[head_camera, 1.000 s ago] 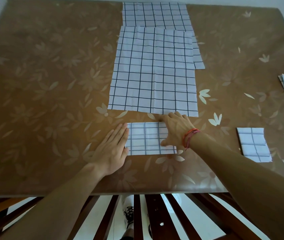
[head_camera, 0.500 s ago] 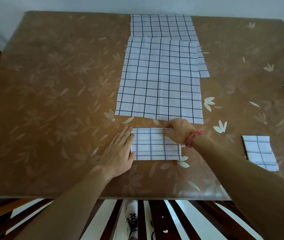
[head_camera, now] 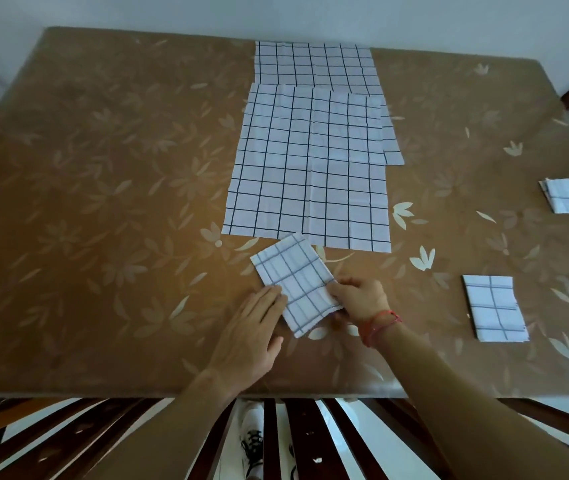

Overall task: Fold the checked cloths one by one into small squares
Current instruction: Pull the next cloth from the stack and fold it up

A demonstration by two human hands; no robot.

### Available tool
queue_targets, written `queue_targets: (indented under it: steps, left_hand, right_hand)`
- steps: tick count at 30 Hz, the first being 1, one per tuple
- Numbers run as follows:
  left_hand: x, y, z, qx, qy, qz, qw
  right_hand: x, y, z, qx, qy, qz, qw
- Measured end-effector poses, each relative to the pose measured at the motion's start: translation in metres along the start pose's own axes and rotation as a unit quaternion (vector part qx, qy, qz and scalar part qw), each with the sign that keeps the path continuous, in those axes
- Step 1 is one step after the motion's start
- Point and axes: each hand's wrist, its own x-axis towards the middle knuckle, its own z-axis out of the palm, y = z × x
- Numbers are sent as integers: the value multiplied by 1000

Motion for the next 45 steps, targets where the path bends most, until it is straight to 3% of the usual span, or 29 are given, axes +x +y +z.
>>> queue_targets:
  steps: [3, 5, 9, 13, 16, 19, 21, 23, 25, 34, 45]
  left_hand:
    - [-1, 2, 6, -7, 18, -6, 1000]
    - [-1, 4, 9, -2, 31, -11, 999]
    - [-5, 4, 12, 0, 48, -12, 999]
    - [-10, 4, 13, 2, 49, -14, 999]
    - [-13, 5, 13, -3, 50, -23, 998]
    - [-15, 7, 11, -15, 56, -25, 998]
    - [-16, 9, 10, -22, 59, -21, 998]
    - [-18, 9, 9, -31, 64, -23, 997]
    - [-19, 8, 7, -41, 64, -37, 996]
    - [-15, 7, -2, -54, 92, -94, 990]
    - [4, 2, -3, -97, 101, -214, 967]
  right_hand:
    - [-14, 9, 3, 110, -28, 76, 991]
    - [-19, 16, 3, 120, -68, 92, 986]
    - [-24, 29, -5, 33, -85, 36, 995]
    - [-21, 41, -17, -138, -4, -88, 986]
    - [-23, 51, -27, -293, 26, -245, 924]
    - [-24, 62, -27, -358, -16, -401, 843]
    - [-24, 65, -23, -407, -28, -463, 787]
    - [-22, 66, -18, -439, -26, -480, 759]
    - [-19, 65, -14, -435, -17, -481, 761]
    - [-21, 48, -11, -355, -3, -386, 852]
    - [-5, 39, 0, -334, 16, -266, 904]
